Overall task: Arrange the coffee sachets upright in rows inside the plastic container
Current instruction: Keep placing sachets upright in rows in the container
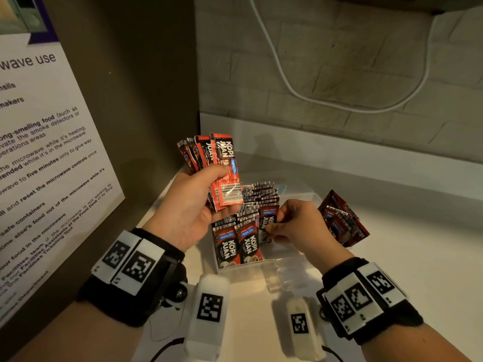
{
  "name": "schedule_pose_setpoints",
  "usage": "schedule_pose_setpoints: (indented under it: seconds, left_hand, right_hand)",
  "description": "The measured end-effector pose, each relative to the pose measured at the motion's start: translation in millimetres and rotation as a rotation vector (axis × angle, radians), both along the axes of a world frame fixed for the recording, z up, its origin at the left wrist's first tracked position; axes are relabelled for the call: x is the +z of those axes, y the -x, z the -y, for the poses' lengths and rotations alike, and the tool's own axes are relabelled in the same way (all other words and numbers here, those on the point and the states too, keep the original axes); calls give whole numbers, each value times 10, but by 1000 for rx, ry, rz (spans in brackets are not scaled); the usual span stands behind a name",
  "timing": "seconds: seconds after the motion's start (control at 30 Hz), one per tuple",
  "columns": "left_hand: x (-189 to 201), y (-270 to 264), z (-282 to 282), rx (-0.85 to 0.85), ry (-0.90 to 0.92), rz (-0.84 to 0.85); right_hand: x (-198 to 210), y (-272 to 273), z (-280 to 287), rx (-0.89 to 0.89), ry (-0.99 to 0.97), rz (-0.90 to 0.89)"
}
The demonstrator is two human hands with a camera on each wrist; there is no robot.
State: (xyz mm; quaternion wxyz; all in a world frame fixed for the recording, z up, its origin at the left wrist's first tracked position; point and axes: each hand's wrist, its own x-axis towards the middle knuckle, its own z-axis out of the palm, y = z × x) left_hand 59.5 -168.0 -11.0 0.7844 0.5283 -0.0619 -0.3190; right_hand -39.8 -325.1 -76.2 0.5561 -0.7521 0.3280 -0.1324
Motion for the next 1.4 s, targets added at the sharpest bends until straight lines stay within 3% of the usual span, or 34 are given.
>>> schedule_pose_setpoints:
  seconds: [0.27, 0.47, 0.57, 0.7, 0.97, 1.13, 1.27, 1.4]
  left_hand:
    - [6, -2, -21, -24, -6, 12]
    - [13, 56, -22, -116, -20, 43]
    - [-2, 112, 14, -223, -54, 85]
    - [-15, 184, 37, -365, -91, 177]
    - [84, 188, -43, -457, 2, 62]
    - [92, 258, 39, -302, 93, 80]
    - [31, 297, 123, -167, 31, 151]
    - [10, 317, 139, -155, -42, 212]
  right_hand:
    - [135, 85, -23, -26, -17, 52]
    - [644, 190, -120, -101, 67, 373]
    - [867, 191, -208, -19, -16, 474]
    - [940, 184, -281, 131, -58, 436]
    - [967, 232, -229, 231, -403, 706]
    - [900, 185, -248, 179, -369, 703]
    - [824, 199, -272, 42, -221, 554]
    - [828, 215, -288, 33, -252, 544]
